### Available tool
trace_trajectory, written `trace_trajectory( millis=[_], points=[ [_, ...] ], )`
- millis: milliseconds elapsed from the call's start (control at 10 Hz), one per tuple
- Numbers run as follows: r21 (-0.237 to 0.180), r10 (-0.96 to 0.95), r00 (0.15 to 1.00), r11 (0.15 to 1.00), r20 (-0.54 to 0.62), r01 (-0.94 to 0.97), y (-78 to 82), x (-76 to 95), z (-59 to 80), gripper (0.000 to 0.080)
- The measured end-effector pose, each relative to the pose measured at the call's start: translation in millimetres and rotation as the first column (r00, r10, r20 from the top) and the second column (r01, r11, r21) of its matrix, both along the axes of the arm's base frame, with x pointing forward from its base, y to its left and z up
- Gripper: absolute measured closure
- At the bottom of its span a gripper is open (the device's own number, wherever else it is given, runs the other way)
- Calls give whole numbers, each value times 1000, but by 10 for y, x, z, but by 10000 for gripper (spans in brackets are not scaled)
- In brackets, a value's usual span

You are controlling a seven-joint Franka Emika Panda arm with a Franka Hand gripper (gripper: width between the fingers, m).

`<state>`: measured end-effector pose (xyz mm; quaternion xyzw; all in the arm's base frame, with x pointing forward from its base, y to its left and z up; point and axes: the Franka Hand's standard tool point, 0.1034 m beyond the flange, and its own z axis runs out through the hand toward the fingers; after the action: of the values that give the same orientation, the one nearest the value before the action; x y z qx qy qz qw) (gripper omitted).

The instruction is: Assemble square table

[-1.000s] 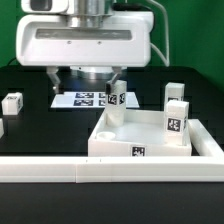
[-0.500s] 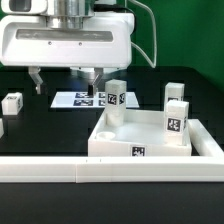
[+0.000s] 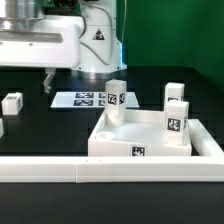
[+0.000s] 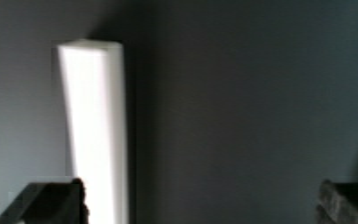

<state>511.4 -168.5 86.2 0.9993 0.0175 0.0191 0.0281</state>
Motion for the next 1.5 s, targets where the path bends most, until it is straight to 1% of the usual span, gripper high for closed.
trace_trajectory(
  millis=[100, 200, 300, 500, 600, 700, 800, 900, 1000, 1100, 1200, 1500],
  points=[
    [-6, -19, 1000, 1000, -9, 19, -160, -105, -29, 150],
    [-15, -25, 1000, 1000, -8, 25, -321, -163, -40, 150],
    [-20, -24, 1000, 1000, -8, 23, -414, -209, -62, 150],
    [-22, -32, 999, 999, -8, 32, -496, -211, -57, 150],
    [-21, -37, 999, 999, -12, 37, -516, -223, -57, 150],
    [-5, -28, 999, 1000, -33, 28, -442, -212, -49, 150],
    [-5, -12, 999, 1000, -30, 12, -442, -285, -77, 150],
    [-1, -25, 999, 1000, -37, 25, -458, -469, -150, 150],
    [2, -36, 998, 999, -54, 36, -463, -617, -226, 150],
    [0, -45, 997, 999, -61, 45, -492, -696, -274, 150],
    [-3, -50, 997, 999, -60, 50, -521, -714, -288, 150],
    [8, -46, 996, 999, -78, 47, -475, -705, -294, 150]
  ],
)
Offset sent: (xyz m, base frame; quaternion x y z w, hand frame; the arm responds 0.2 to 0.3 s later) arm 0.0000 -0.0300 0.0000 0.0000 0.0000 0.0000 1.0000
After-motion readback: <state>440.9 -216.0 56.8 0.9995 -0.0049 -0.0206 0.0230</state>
